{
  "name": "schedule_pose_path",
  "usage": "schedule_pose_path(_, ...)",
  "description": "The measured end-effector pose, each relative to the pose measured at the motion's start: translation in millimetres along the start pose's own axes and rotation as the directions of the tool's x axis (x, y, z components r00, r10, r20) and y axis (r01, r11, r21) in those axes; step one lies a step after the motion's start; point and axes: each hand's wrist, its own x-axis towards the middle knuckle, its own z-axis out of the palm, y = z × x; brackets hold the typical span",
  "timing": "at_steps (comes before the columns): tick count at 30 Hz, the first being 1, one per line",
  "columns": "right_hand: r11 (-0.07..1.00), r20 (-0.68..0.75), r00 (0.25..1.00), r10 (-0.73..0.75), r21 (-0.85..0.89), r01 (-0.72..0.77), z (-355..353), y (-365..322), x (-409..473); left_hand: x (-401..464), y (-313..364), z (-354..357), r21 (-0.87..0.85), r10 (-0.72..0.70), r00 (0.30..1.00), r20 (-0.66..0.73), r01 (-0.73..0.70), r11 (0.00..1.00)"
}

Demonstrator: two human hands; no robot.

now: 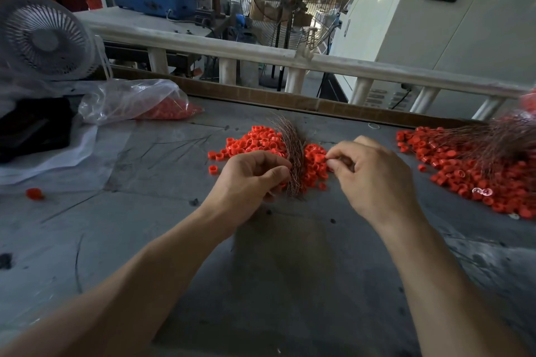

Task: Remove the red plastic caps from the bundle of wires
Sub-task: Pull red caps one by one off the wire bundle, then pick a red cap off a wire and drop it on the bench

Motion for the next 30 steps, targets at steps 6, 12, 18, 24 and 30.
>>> schedule_pose_path(6,0.957,-0.012,0.964,0.265,-0.121,-0.265,-4,32,4,1,2,-4,-0.009,0.008,0.999,-0.051,-0.009,1.000)
schedule_pose_path(12,0.889,0.161,0.879,0.449,-0.179,-0.422,11,55,5,2,3,-12,-0.012,0.013,0.995,-0.094,-0.014,1.000)
schedule_pose_path(18,0.872,0.186,0.855,0.484,-0.188,-0.453,23,56,3,5,2,-16,0.009,0.002,0.991,-0.136,-0.001,1.000)
schedule_pose_path(24,0.869,0.192,0.849,0.492,-0.167,-0.466,24,57,2,9,-1,-25,0.155,-0.005,0.986,-0.166,0.031,0.987)
schedule_pose_path(30,0.906,0.103,0.907,0.408,-0.166,-0.389,22,48,1,8,2,-39,0.674,0.054,0.992,-0.113,0.036,0.738)
